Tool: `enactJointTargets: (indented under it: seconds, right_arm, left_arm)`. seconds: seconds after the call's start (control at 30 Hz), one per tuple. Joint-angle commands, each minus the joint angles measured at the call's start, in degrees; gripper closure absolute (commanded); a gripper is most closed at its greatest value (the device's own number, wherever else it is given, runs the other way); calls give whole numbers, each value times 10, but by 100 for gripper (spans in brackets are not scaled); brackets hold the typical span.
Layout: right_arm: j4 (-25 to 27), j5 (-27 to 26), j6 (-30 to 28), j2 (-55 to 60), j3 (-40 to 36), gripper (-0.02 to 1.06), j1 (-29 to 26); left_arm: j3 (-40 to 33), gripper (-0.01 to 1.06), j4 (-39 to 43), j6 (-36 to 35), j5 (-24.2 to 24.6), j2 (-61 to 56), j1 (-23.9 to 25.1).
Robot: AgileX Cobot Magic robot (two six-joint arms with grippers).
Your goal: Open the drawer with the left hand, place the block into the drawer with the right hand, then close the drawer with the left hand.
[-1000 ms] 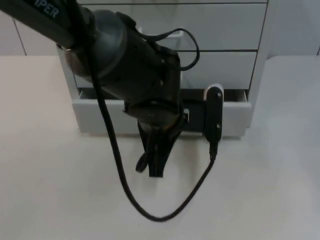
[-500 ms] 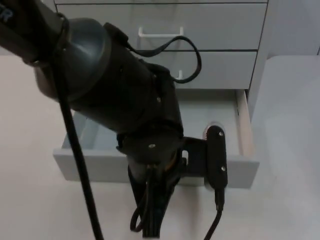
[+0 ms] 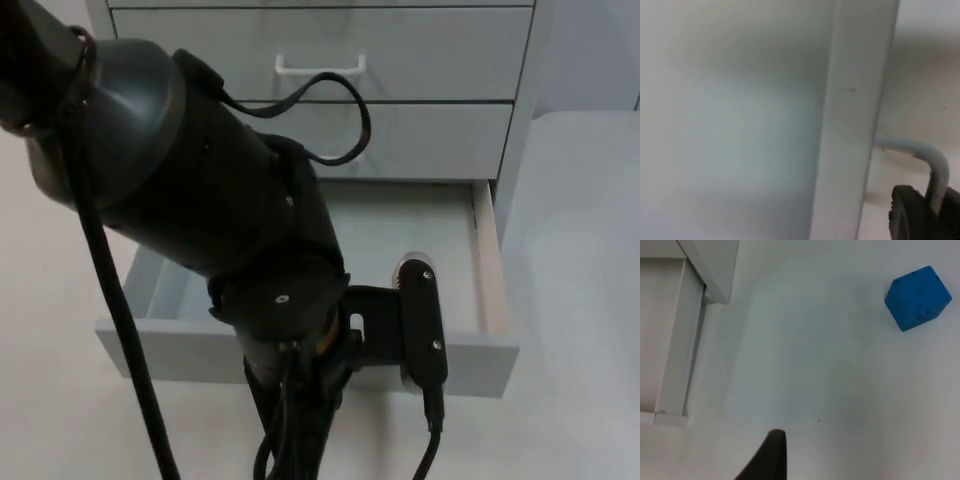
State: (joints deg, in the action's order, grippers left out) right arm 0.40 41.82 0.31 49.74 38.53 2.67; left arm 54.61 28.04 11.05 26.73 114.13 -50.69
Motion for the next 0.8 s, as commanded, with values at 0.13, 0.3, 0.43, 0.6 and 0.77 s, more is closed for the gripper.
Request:
enactJointTargets:
  seconds: [0.13,0.3,0.43,0.6,0.77]
  right_arm:
    - [-1,-3,1,-1,-2,-1,-2]
    - [-1,-3,1,-1,-2,-1,-2]
    - [-1,-3,1,-1,-2,-1,-2]
    - [-1,-3,1,-1,-2,-1,-2]
    - [-1,-3,1,-1,-2,-1,-2]
  left_arm:
    - [-16,87,-76,-19,54,2,-1]
    - [-16,43,-75,-13,55,2,-1]
    - [-16,28,-69,-8,55,0,-1]
    - [-16,28,-38,-8,55,-11,-1]
    - [-16,28,-16,-7,57,-36,-1]
